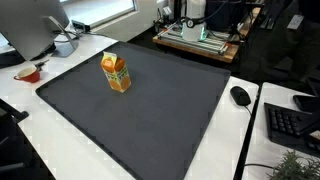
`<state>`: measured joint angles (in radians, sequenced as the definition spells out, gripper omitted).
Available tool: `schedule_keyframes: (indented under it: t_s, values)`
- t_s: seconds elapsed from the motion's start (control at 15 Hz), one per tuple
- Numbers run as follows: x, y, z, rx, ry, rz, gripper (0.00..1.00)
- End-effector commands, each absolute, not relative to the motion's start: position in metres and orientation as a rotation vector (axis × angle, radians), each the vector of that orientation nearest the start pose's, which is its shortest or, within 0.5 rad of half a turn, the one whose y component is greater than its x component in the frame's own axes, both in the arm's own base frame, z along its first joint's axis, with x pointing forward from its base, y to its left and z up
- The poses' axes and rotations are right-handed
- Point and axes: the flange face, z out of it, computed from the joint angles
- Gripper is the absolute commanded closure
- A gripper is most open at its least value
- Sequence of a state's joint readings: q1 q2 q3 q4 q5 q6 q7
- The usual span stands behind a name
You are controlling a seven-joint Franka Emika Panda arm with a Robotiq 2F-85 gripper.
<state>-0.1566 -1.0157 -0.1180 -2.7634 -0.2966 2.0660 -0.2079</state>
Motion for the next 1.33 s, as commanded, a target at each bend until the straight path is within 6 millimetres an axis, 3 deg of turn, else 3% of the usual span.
schedule_keyframes:
  t_s: [0.0,0.33,0.53,0.87,1.07,1.27]
  values:
    - [0.272,-0.094,0.509,-3.352,-0.121,-0.459,0.0]
    - [0.272,-0.094,0.509,-3.352,-0.121,-0.459,0.0]
    - [0.291,-0.061,0.517,-3.459,-0.381,-0.458,0.0]
    - [0.338,0.007,0.51,-3.429,-0.829,-0.326,0.0]
    - [0.373,0.03,0.501,-3.368,-1.064,-0.195,0.0]
    - [0.416,0.04,0.485,-3.318,-1.245,-0.014,0.0]
